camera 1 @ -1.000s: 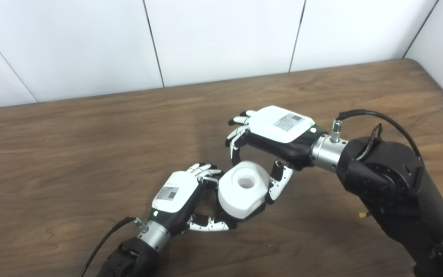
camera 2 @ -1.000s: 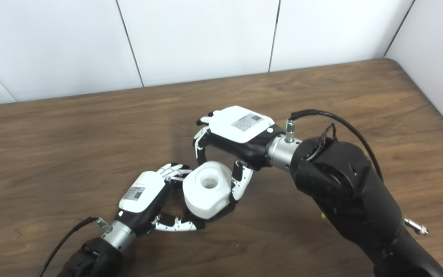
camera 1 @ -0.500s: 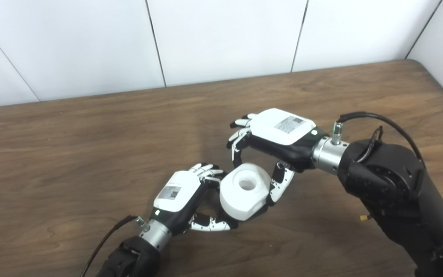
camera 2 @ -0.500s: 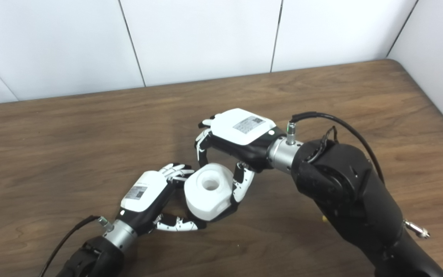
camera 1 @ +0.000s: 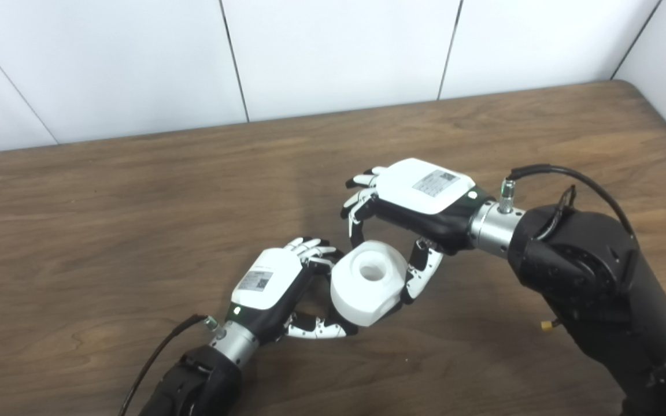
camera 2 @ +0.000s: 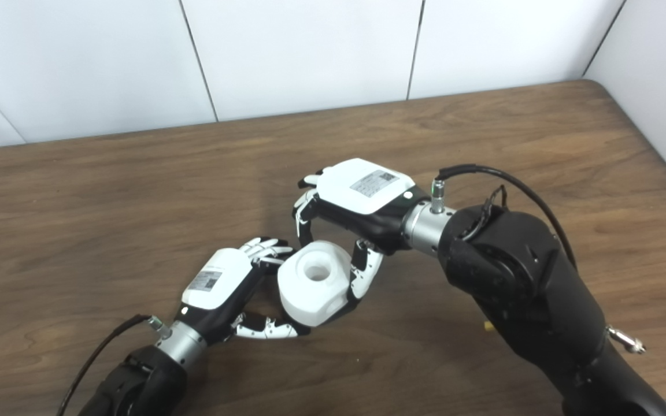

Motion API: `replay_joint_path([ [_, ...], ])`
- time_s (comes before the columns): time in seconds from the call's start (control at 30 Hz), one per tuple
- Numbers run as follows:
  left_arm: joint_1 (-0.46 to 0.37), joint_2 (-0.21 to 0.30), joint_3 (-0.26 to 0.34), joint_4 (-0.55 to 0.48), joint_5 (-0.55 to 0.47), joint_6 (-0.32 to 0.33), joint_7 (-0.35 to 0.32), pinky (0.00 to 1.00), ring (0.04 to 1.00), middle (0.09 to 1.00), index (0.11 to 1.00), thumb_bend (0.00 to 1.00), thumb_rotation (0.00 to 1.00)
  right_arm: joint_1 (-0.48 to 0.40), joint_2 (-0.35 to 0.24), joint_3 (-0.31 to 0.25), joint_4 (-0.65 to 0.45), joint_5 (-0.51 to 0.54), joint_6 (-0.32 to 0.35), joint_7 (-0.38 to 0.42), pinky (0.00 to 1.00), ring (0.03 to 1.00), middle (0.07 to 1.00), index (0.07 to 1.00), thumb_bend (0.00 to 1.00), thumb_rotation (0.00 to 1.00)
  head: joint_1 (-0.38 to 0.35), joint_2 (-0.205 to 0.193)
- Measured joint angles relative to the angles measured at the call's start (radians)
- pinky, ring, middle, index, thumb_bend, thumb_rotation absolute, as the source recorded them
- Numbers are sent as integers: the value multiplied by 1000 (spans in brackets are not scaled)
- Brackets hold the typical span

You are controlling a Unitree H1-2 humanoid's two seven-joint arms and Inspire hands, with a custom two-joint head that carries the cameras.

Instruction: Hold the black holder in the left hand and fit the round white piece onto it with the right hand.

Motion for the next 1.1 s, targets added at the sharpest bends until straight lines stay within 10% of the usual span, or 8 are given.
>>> replay_joint_path([
  [1.1, 3, 0, 0, -5, 1, 0, -1, 909, 887, 815, 489, 513, 62, 36, 4, -11, 9, -10, -63, -25, 918, 945, 797, 483, 524, 130, -3, -25],
])
